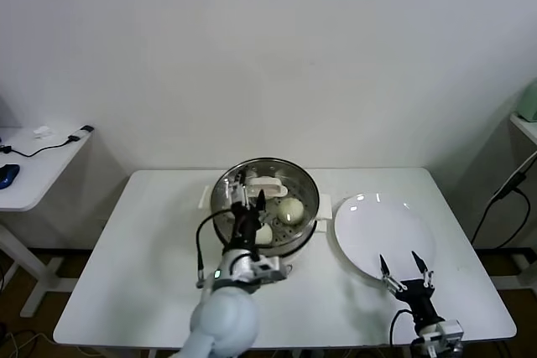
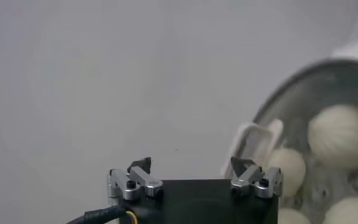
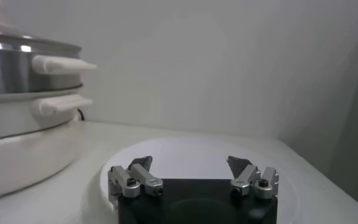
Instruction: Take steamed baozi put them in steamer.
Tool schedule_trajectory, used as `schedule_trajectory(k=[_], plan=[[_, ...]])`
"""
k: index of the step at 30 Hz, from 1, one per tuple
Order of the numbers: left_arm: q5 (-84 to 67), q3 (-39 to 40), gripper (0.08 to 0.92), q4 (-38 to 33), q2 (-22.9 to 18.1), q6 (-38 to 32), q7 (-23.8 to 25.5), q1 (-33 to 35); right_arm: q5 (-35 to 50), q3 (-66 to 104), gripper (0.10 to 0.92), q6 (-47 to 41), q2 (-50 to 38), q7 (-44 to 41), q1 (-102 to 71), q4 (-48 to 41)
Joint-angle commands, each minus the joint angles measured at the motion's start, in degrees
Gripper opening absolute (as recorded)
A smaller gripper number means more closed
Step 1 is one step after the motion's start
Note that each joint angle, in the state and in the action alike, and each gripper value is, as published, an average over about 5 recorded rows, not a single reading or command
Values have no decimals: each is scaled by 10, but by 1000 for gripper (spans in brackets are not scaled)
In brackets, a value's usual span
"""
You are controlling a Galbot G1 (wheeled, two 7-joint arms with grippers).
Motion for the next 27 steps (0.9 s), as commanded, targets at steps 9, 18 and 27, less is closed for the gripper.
schedule_trajectory(k=[9, 18, 27], plan=[[-816, -439, 823, 22, 90, -365, -57, 189, 24, -12, 823, 44, 18, 36, 19, -12], [-798, -378, 823, 187, 103, -457, -24, 188, 38, -11, 823, 46, 15, 37, 17, -18], [-769, -353, 823, 207, 89, -468, -17, 188, 40, -11, 823, 48, 13, 37, 18, -23]])
